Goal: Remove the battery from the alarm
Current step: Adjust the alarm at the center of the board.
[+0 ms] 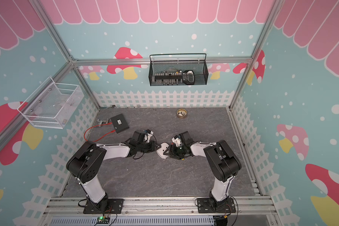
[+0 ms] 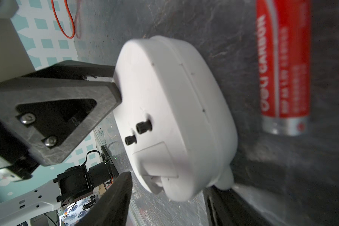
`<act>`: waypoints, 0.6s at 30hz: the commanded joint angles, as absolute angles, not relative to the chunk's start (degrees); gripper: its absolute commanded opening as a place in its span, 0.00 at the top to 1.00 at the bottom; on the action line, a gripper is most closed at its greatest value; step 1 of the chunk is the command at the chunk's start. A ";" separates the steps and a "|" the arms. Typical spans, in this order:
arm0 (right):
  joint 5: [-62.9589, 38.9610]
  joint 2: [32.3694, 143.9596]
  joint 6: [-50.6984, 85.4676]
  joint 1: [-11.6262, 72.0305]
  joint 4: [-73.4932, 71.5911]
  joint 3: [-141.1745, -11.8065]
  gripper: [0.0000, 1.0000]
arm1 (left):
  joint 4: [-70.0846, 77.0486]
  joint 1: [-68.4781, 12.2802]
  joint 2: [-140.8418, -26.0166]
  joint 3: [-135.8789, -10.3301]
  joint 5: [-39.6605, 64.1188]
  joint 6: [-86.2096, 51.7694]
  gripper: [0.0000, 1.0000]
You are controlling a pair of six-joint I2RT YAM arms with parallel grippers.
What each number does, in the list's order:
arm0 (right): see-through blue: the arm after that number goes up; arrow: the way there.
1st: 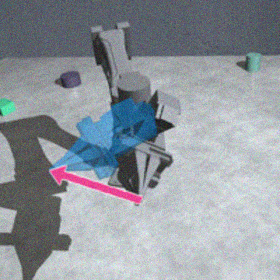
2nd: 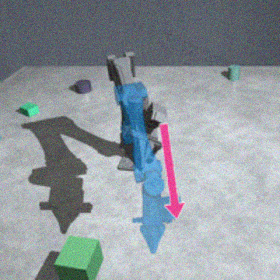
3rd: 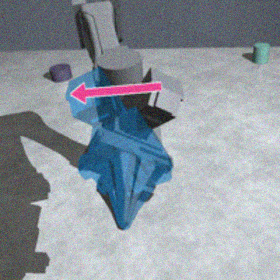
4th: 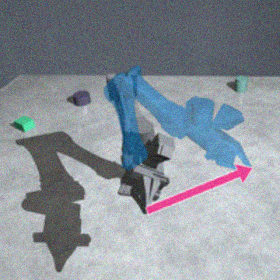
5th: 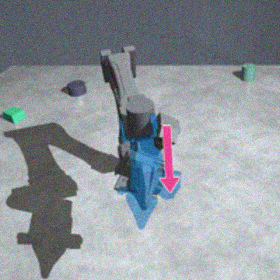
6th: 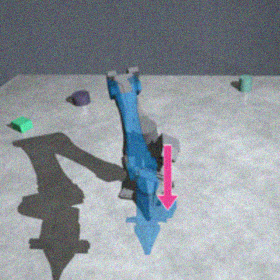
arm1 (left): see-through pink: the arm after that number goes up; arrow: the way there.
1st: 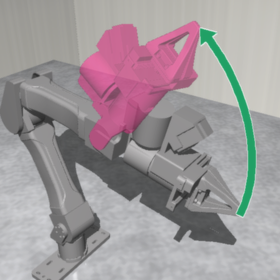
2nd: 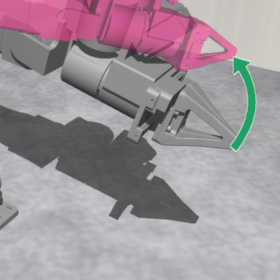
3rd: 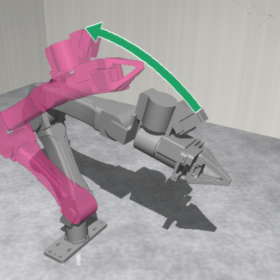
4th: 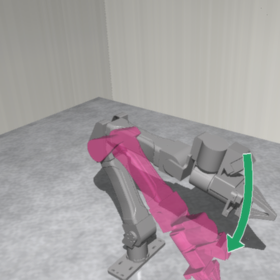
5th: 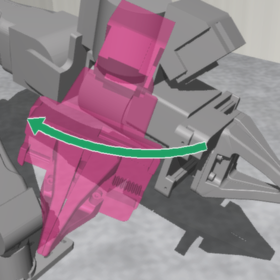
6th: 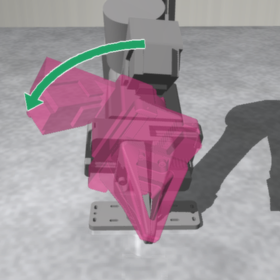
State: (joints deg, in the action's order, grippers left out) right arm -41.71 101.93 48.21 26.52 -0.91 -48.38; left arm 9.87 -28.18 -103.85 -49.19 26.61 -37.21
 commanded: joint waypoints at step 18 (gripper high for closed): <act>-42.95 100.14 50.13 28.44 -3.65 -48.49 0.43 | 6.24 -29.71 -108.78 -48.43 26.88 -34.80 0.64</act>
State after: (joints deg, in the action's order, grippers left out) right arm -41.95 100.20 49.43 27.57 -0.25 -48.29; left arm 12.49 -28.32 -105.65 -50.04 27.51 -36.18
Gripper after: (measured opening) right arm 0.570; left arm 0.366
